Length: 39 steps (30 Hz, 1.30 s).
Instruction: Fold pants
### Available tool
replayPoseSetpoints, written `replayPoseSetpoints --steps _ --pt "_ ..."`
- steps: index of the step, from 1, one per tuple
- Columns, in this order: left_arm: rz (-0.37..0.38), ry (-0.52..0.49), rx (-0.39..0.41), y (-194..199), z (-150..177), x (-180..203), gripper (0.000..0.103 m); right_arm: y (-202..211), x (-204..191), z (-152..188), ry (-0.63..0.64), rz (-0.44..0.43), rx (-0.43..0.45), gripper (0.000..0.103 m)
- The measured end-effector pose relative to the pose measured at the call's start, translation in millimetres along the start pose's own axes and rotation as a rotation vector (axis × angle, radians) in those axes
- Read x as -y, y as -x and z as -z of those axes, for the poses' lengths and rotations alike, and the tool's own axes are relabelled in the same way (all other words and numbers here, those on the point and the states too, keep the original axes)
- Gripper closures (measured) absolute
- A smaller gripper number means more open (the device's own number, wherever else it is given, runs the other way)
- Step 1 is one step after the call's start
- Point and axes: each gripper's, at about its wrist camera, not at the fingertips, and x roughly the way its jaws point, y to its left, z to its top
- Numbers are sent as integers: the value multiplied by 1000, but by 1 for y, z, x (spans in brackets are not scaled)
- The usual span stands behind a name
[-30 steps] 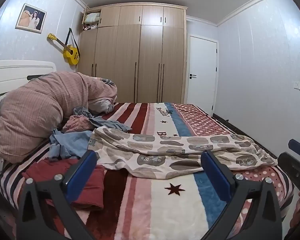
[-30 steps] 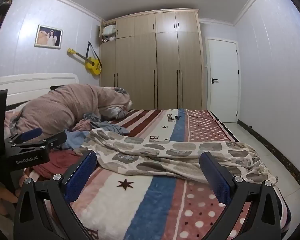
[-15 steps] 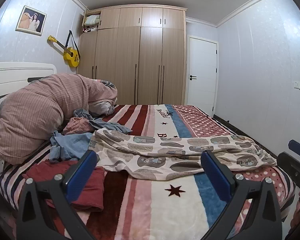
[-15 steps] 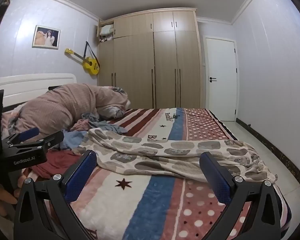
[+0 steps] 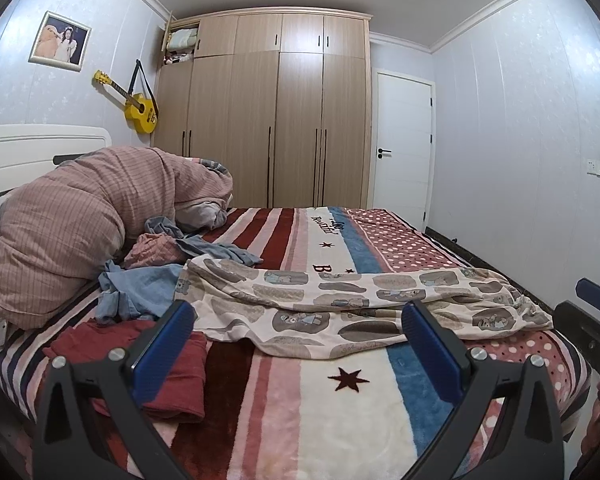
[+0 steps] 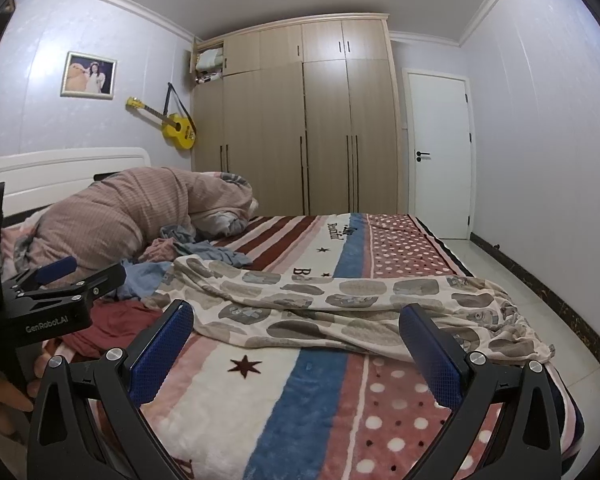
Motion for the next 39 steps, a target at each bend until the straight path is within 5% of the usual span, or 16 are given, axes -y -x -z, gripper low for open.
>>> replayPoseSetpoints --steps 39 --pt "1 -5 -22 -9 9 -3 1 -7 4 10 -12 -1 -16 0"
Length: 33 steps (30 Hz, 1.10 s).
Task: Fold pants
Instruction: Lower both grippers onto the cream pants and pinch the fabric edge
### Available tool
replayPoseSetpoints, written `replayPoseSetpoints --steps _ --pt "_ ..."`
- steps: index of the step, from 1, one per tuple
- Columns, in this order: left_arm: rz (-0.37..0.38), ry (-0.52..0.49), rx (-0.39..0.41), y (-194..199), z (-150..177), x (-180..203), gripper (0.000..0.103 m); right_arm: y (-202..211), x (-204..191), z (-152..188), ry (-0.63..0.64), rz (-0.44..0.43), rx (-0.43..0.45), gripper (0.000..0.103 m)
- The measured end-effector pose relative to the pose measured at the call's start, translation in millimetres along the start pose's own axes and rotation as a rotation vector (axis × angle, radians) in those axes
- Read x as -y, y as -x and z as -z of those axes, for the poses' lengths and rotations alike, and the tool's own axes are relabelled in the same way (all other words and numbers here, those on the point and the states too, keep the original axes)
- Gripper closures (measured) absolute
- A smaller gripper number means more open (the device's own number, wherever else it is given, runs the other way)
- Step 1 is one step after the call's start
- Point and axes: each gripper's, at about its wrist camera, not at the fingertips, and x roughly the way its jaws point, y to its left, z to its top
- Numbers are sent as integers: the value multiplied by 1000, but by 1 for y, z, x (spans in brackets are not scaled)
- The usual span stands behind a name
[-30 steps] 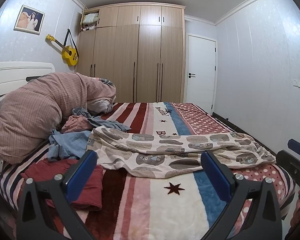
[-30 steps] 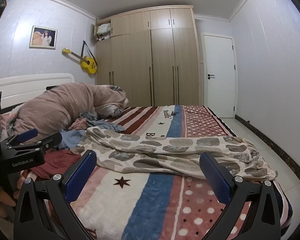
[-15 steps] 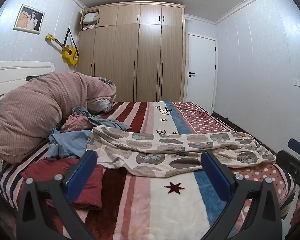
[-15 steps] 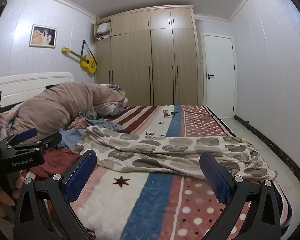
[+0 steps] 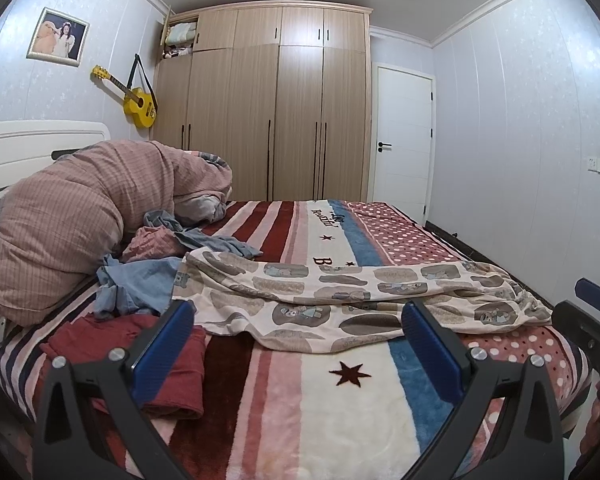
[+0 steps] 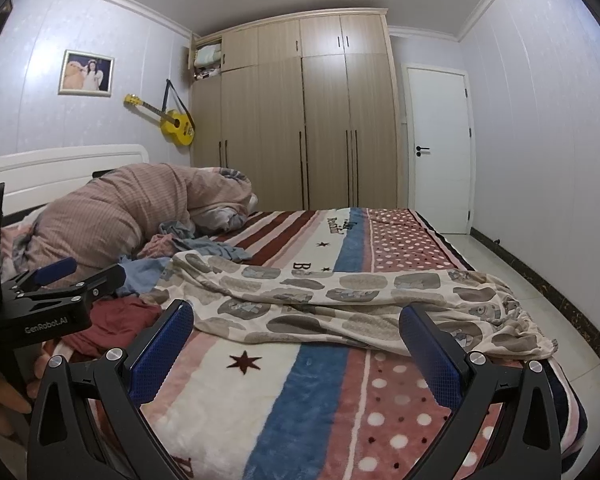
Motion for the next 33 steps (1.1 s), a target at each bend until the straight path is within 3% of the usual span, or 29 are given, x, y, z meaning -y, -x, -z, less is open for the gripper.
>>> replayPoseSetpoints --steps 6,15,22,28,33 --pt "9 -10 -56 -22 6 1 1 -20 4 9 -49 -9 -42 0" --pt "32 -14 -152 -80 22 1 1 -83 27 32 -144 -27 -148 0" --pt "147 118 -361 -154 40 -14 1 -138 60 60 -249 -8 -267 1" --pt "129 173 -481 -206 62 -22 1 -177 92 78 -342 -8 -356 1" --pt "95 178 -545 -243 69 -28 4 -205 118 88 -384 -15 -418 8"
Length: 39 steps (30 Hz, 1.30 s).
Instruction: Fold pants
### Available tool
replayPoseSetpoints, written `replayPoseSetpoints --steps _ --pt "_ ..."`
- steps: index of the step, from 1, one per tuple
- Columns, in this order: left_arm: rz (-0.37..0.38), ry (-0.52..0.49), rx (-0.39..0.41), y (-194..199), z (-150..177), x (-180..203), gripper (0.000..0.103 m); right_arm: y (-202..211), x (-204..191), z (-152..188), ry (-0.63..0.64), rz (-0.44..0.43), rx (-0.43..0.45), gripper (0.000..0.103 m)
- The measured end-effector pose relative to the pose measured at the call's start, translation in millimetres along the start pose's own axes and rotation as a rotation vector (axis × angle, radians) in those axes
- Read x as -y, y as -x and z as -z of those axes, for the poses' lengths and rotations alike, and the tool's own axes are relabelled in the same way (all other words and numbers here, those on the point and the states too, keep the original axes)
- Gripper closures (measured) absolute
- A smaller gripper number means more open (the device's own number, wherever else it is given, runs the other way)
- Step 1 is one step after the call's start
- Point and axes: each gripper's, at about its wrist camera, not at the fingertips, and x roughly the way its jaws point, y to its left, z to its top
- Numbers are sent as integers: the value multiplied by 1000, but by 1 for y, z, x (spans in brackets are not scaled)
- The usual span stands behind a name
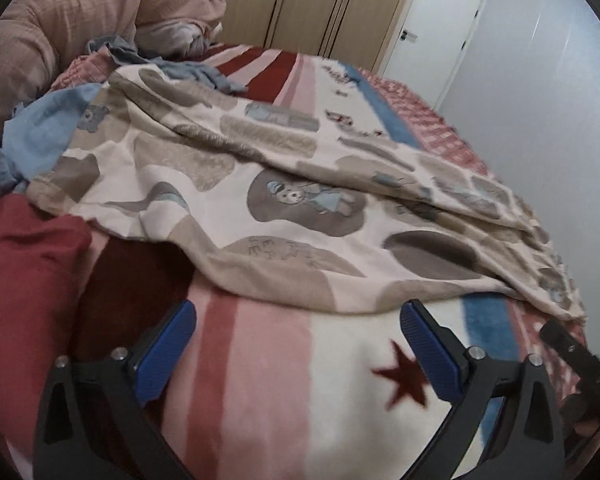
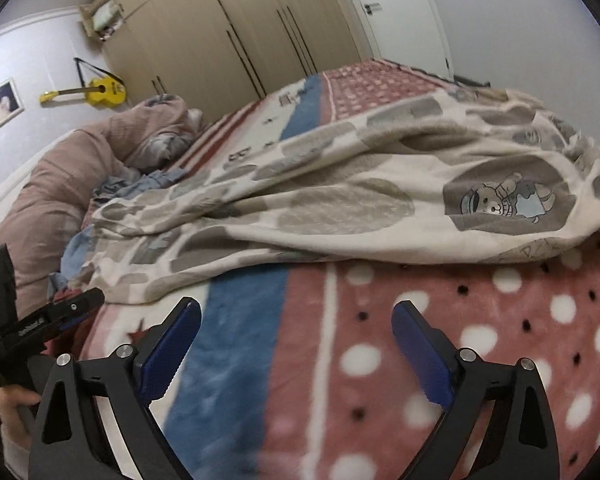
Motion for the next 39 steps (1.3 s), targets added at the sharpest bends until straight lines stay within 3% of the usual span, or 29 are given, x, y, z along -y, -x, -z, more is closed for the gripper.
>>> replayPoseSetpoints --steps 8,13,15,17,19,22,23,26,32,39 --pt "-29 22 -57 -33 -15 -8 9 -30 21 -26 -63 -53 -65 8" --pt "-60 55 -48 -40 -28 -12 29 -39 20 -35 -58 -35 -69 14" --pt "-63 69 -43 -41 -31 -14 39 -42 22 -41 -72 -24 -64 23" --pt "-66 81 -39 -44 -36 -15 53 -43 24 -47 -78 1 -58 43" --pt "-66 89 -39 -45 -40 -17 74 -44 26 -50 -84 17 -55 56" --pt "-36 89 -32 -42 -44 -18 86 -43 30 -51 -95 14 -62 83" --pt "-34 81 -23 -39 -44 -18 87 -43 30 -50 -97 10 -67 90" --pt "-55 60 3 -30 -45 -16 92 -37 32 -48 -99 -2 -50 94" --pt "-75 60 76 -9 -52 -16 93 -25 22 -51 -49 -5 -24 96" --pt "-60 40 147 10 -86 -11 93 -19 14 -78 26 -51 -33 96"
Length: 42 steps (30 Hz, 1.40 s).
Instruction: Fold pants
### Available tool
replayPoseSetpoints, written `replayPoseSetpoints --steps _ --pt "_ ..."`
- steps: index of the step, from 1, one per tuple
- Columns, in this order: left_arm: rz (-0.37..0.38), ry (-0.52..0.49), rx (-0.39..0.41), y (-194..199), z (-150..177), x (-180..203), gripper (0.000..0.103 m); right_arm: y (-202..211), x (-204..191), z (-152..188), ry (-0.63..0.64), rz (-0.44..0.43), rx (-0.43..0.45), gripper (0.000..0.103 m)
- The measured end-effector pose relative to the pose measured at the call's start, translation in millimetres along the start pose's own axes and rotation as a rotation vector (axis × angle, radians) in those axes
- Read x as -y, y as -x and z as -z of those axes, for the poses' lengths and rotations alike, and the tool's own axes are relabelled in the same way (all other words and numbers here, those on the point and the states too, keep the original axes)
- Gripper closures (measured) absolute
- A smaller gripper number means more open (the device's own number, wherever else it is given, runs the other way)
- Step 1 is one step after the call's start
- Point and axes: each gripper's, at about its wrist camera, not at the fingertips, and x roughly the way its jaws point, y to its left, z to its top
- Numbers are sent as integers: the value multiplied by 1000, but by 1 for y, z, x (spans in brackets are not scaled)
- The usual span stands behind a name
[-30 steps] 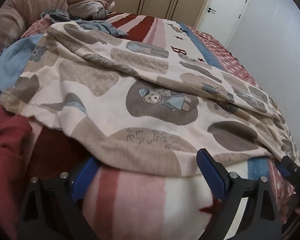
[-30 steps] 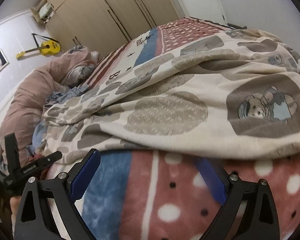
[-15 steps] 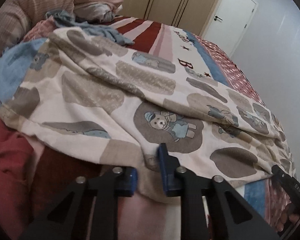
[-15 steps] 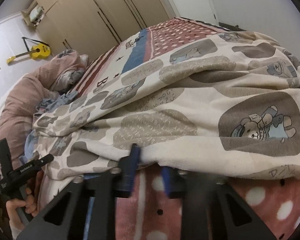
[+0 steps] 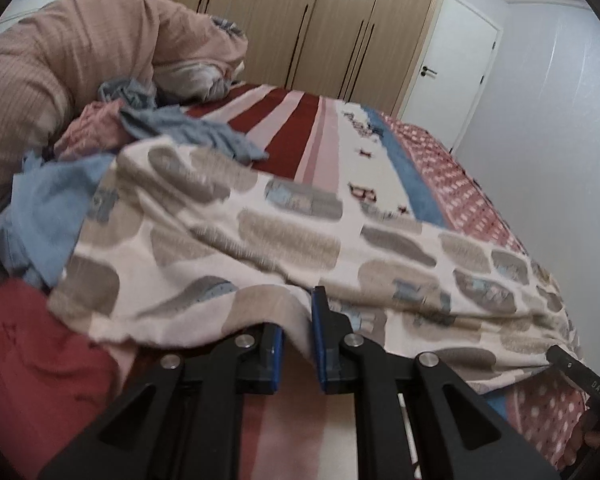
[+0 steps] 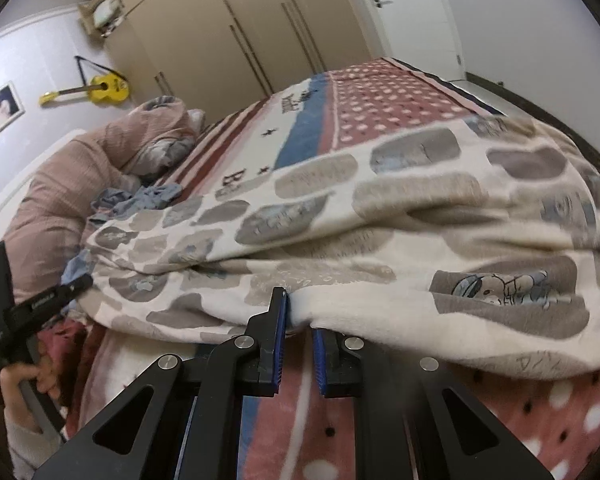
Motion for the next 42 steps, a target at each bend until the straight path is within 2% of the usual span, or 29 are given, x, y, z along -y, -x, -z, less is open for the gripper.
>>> replayPoseSetpoints --steps 6,11,22,25,27,29,30,31,37,40,42 --pt "-16 -26 38 8 -23 7 93 14 -6 -26 51 -30 12 96" --pt "-17 -32 43 13 -29 7 93 24 -17 -38 101 -43 9 96" --pt "-35 -40 92 47 -21 -3 94 31 -13 -15 51 -86 -10 97" --pt "-36 -40 64 43 -23 -6 94 35 -14 -16 57 -84 -3 97" --pt "-27 -38 -4 33 -21 -10 93 35 -16 -16 68 -73 -9 97" --pt "-22 -20 -46 25 -11 -17 71 33 -18 -12 80 -67 -28 96" --pt "-28 -15 -66 21 -5 -21 42 32 -17 -10 81 -66 -32 96" --pt "-35 -5 -78 18 0 -24 28 31 -16 -8 79 -67 -37 95" --pt "26 145 -273 -17 38 -51 28 21 -8 7 50 -77 -71 94" --pt "60 180 -314 -32 48 -54 28 19 -6 9 41 -85 -77 94" --pt "62 190 -305 -36 47 -52 28 19 -4 9 39 -86 -75 94"
